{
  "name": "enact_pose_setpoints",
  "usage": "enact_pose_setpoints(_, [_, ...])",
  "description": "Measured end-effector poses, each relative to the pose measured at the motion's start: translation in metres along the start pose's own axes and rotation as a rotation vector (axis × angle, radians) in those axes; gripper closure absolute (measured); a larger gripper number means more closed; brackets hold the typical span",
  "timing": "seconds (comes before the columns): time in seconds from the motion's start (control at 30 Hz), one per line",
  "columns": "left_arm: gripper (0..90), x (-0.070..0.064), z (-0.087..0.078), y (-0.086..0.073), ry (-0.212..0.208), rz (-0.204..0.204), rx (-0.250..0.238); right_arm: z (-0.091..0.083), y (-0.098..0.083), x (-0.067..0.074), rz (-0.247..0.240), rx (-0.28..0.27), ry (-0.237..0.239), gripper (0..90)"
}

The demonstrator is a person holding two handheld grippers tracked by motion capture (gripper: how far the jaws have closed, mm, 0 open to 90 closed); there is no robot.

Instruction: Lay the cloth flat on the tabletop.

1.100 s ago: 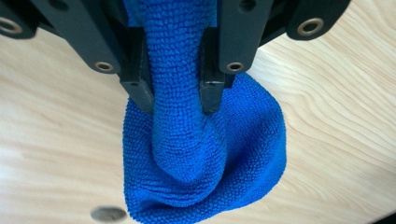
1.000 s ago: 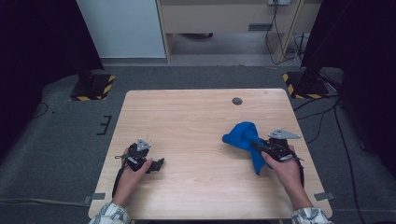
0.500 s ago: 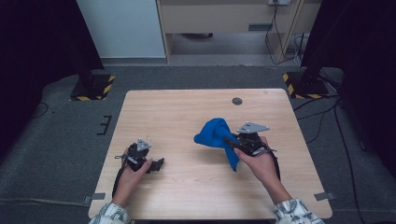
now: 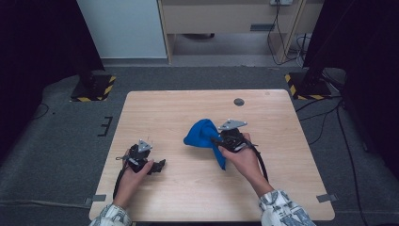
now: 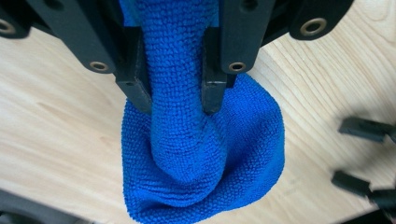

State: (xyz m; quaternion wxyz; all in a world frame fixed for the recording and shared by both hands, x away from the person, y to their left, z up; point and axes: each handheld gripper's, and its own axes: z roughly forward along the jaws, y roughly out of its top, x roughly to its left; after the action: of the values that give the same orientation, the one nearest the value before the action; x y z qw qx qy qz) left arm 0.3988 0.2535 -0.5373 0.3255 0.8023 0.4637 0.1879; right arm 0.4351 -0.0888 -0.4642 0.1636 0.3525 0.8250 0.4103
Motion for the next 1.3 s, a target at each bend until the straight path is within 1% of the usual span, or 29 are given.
enact_pose_setpoints(0.07, [0.0,0.000,0.000,0.000,0.000,0.000,0.000,0.010,-0.003,0.005,-0.001,0.021,0.004,68.6])
enact_pose_setpoints(0.1, [0.0,0.000,0.000,0.000,0.000,0.000,0.000,0.014,-0.005,0.007,-0.011,0.034,0.003,68.6])
enact_pose_setpoints(0.2, [0.0,0.000,0.000,0.000,0.000,0.000,0.000,0.026,-0.010,0.013,-0.017,0.062,0.009,68.2])
enact_pose_setpoints(0.23, [0.0,0.000,0.000,0.000,0.000,0.000,0.000,0.033,-0.014,0.017,-0.023,0.078,0.006,67.3])
enact_pose_setpoints(0.27, [0.0,0.000,0.000,0.000,0.000,0.000,0.000,0.033,-0.014,0.017,-0.023,0.078,0.006,67.3])
enact_pose_setpoints(0.33, [0.0,0.000,0.000,0.000,0.000,0.000,0.000,0.038,-0.017,0.020,-0.018,0.088,0.007,66.0])
enact_pose_setpoints(0.43, [0.0,0.000,0.000,0.000,0.000,0.001,0.000,0.047,-0.021,0.025,-0.015,0.112,0.013,62.3])
enact_pose_setpoints(0.5, [0.0,0.000,0.000,0.000,0.000,0.001,0.000,0.053,-0.024,0.028,-0.024,0.124,0.011,60.0])
enact_pose_setpoints(0.63, [0.0,0.000,0.000,0.000,0.001,0.000,0.000,0.062,-0.029,0.030,-0.010,0.134,0.004,52.3])
enact_pose_setpoints(0.73, [0.0,0.000,0.000,0.000,0.002,-0.001,0.000,0.060,-0.028,0.030,-0.007,0.136,-0.006,41.8])
enact_pose_setpoints(0.8, [0.0,0.000,0.000,0.000,0.003,-0.001,0.000,0.056,-0.025,0.030,-0.003,0.128,-0.015,35.0])
enact_pose_setpoints(0.87, [0.0,-0.001,0.000,0.000,0.005,-0.001,-0.001,0.049,-0.023,0.029,0.007,0.113,-0.016,26.8])
enact_pose_setpoints(0.97, [0.2,-0.001,0.000,0.000,0.007,-0.003,-0.004,0.039,-0.020,0.028,0.007,0.089,-0.024,19.1])
enact_pose_setpoints(1.0, [1.1,-0.001,0.000,0.000,0.008,-0.010,-0.009,0.035,-0.019,0.027,0.010,0.081,-0.018,17.9])
enact_pose_setpoints(1.03, [3.3,-0.001,-0.001,0.000,0.012,-0.017,-0.012,0.028,-0.018,0.026,0.011,0.068,-0.008,15.2])
enact_pose_setpoints(1.07, [3.3,0.000,-0.001,0.000,0.016,-0.021,-0.013,0.028,-0.018,0.026,0.011,0.068,-0.008,15.2])
enact_pose_setpoints(1.1, [3.4,0.000,-0.002,0.000,0.022,-0.021,-0.012,0.020,-0.016,0.025,0.012,0.053,0.002,13.8])
enact_pose_setpoints(1.13, [3.4,0.000,-0.003,0.000,0.032,-0.019,-0.014,0.020,-0.016,0.025,0.012,0.053,0.002,13.8])
enact_pose_setpoints(1.17, [3.6,-0.001,-0.005,0.001,0.037,-0.021,-0.018,0.016,-0.015,0.024,0.011,0.049,0.009,13.4])
enact_pose_setpoints(1.2, [3.7,-0.001,-0.006,0.001,0.038,-0.025,-0.025,0.013,-0.015,0.023,0.008,0.041,0.009,13.9])
enact_pose_setpoints(1.23, [4.4,-0.002,-0.008,0.001,0.038,-0.028,-0.036,0.005,-0.016,0.021,0.011,0.029,0.013,16.2])
enact_pose_setpoints(1.27, [4.4,-0.004,-0.010,0.002,0.041,-0.030,-0.046,0.005,-0.016,0.021,0.011,0.029,0.013,16.2])
enact_pose_setpoints(1.3, [4.9,-0.006,-0.012,0.002,0.043,-0.027,-0.054,0.001,-0.017,0.020,0.006,0.024,0.014,18.0])
